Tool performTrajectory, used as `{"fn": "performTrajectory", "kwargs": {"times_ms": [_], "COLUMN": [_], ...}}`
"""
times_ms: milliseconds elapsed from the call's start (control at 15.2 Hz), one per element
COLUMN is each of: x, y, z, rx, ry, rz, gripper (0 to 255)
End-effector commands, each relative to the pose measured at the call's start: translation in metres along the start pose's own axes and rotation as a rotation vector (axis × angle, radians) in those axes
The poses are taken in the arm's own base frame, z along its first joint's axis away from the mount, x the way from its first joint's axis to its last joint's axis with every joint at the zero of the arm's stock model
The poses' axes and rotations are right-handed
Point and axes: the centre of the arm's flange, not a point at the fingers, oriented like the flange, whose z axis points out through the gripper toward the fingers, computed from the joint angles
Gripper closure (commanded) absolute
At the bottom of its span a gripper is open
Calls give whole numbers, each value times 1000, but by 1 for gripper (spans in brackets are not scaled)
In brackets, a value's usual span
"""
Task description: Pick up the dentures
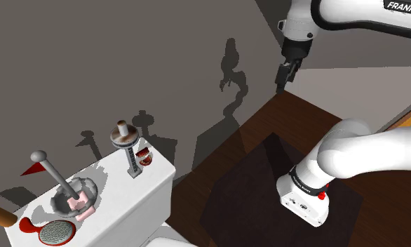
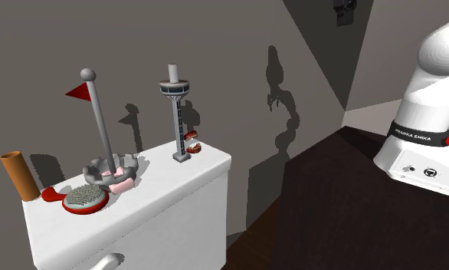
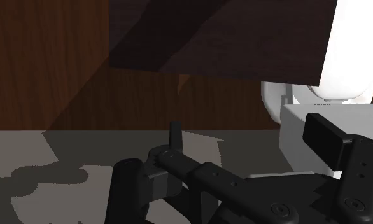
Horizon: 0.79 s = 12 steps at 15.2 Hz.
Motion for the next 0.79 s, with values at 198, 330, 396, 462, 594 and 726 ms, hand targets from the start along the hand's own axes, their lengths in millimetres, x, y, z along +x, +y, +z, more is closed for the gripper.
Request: {"fn": "performTrajectory", "kwargs": {"times_ms": [198,330,396,462,594,726], "x": [23,38,46,54,69,85], "y": [-25,-42,-50,-58,-75,-92], "z": [17,28,34,39,50,61], "rx": [10,16,19,22,29,35], "ry": [7,11,13,16,20,24], "rz": [2,4,4,5,7,8], "gripper": [0,0,0,0,0,0]}}
